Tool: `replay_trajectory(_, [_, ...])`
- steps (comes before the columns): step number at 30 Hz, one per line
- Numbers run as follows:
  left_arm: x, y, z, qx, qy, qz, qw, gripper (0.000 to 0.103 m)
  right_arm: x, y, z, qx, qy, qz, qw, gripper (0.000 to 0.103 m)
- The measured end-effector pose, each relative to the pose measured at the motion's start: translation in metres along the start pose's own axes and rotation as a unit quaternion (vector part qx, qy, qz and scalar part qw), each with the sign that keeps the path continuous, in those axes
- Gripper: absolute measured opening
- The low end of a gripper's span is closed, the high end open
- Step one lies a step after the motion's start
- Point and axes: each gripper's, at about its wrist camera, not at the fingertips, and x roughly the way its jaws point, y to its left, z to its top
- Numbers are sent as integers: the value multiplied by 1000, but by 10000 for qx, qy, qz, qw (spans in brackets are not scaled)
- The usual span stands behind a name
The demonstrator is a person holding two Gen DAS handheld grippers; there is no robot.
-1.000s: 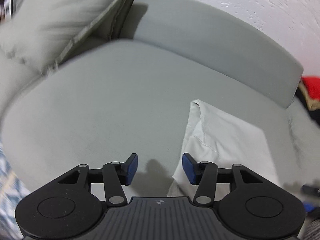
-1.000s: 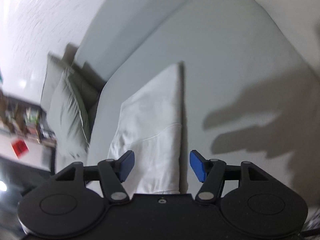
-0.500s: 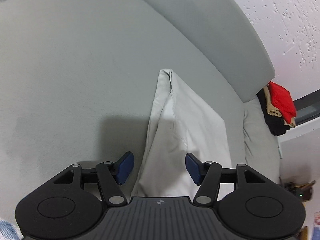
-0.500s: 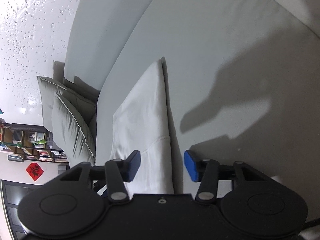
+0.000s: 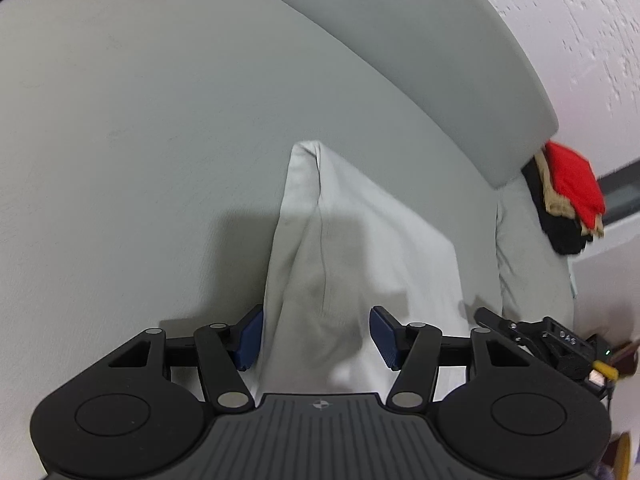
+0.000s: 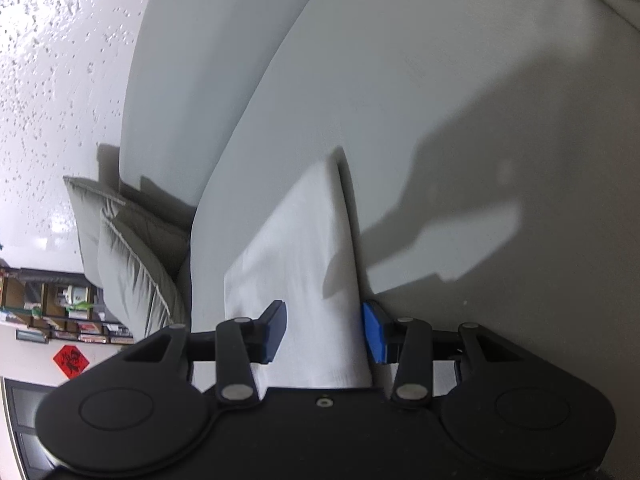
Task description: Fold clothes
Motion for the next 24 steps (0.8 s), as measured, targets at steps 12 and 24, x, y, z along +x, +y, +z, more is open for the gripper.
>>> replay_trajectory(12, [21,-31,15,661,-79,487,9966,11,36,-5,27,-374,-393,-45,9985,4])
replay_trajectory(24, [-105,-155,-105,2950,-2495,1327,9127,5,-96,97,-52,-2467,-1577,296,9557,5])
